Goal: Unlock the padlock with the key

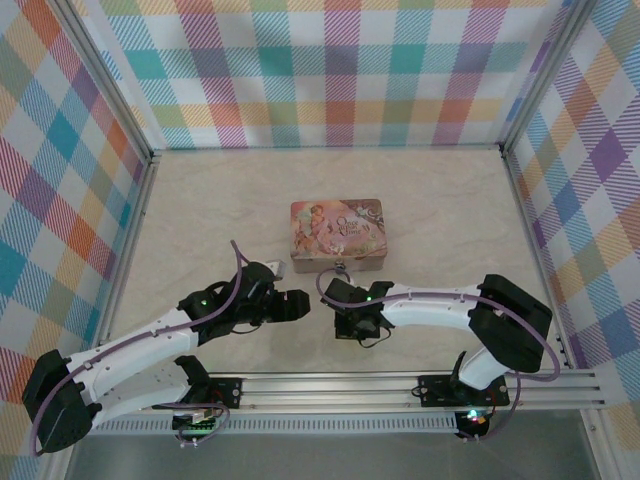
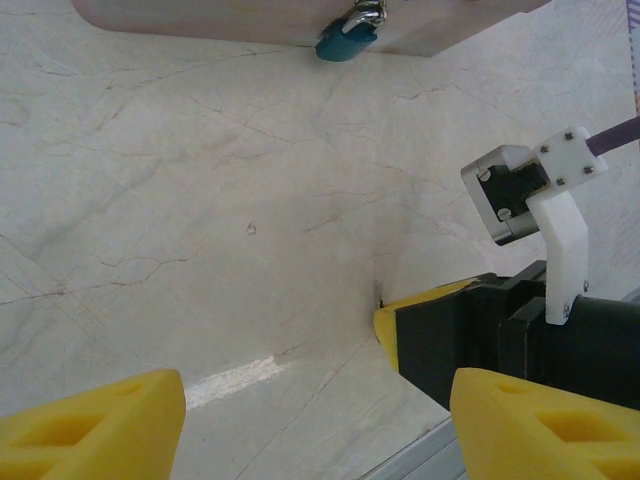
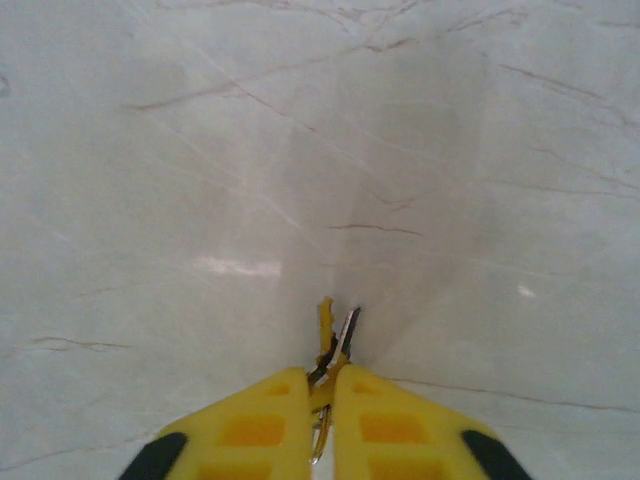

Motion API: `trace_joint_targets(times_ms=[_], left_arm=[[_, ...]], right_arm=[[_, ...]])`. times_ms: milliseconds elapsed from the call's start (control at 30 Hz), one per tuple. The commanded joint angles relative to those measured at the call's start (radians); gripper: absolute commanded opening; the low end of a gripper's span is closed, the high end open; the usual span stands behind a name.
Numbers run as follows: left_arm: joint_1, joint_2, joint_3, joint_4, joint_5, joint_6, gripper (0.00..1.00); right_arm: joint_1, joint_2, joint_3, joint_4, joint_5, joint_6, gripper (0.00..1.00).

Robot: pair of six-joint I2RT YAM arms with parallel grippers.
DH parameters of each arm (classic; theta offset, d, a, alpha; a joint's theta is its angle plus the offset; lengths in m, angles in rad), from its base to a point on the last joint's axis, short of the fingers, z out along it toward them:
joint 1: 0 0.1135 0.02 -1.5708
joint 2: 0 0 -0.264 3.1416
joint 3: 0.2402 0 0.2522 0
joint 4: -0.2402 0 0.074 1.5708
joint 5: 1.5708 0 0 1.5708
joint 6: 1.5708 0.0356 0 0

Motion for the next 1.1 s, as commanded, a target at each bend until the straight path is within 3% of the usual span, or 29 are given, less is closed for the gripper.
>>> trace_joint_targets(times_ms=[0, 267, 500, 767, 1067], left_arm=[[0.009, -0.016, -0.015, 0.017, -0.015, -0.009, 0.71], [0.017, -0.037, -0.012, 0.024, -0.044, -0.025, 0.71], [0.042, -0.031, 0.014, 0.075, 0.000, -0.018, 0.71], [0.118, 0.000, 0.079, 0.312, 0.200, -0.029, 0.69], [0.135, 0.074, 0.194, 0.525, 0.384, -0.054, 0.56]], right_arm=[[0.004, 0.033, -0.039, 0.036, -0.006, 0.005, 0.05], [-0.003, -0.176, -0.070, 0.041, 0.092, -0.062, 0.00], [-0.038, -0.481, -0.114, 0.095, 0.108, -0.232, 0.00], [-0.137, -0.835, -0.141, 0.205, -0.100, -0.516, 0.00], [-0.190, -0.899, -0.077, 0.195, -0.205, -0.631, 0.00]])
